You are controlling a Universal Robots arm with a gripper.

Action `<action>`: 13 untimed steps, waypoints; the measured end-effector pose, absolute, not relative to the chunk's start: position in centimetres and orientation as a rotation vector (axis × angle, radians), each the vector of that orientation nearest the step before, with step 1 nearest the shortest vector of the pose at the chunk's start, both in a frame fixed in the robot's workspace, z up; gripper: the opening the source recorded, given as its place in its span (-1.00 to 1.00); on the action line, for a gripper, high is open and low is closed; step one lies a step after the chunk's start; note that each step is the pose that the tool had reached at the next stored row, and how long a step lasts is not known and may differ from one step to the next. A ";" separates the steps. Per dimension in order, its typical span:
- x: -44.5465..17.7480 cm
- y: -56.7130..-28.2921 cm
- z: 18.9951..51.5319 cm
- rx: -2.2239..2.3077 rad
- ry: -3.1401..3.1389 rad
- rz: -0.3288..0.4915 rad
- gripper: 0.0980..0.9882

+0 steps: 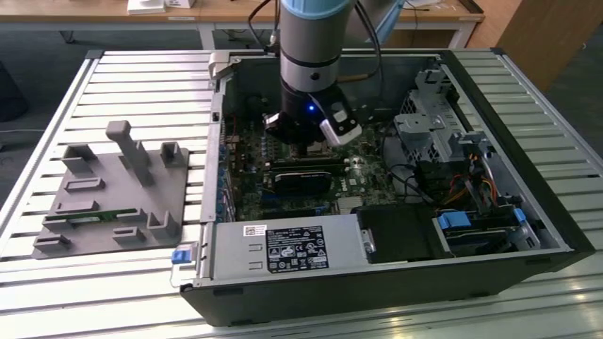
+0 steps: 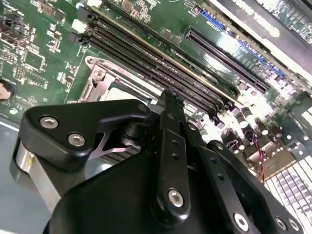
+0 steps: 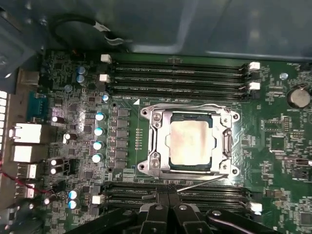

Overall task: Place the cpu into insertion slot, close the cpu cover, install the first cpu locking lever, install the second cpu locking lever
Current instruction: 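Install the second cpu locking lever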

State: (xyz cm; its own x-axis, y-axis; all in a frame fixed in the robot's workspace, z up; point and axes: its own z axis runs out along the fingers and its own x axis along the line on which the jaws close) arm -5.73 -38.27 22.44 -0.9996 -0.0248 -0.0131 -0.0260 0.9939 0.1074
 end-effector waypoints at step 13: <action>-5.9 -39.1 21.5 -0.039 3.119 0.259 -0.97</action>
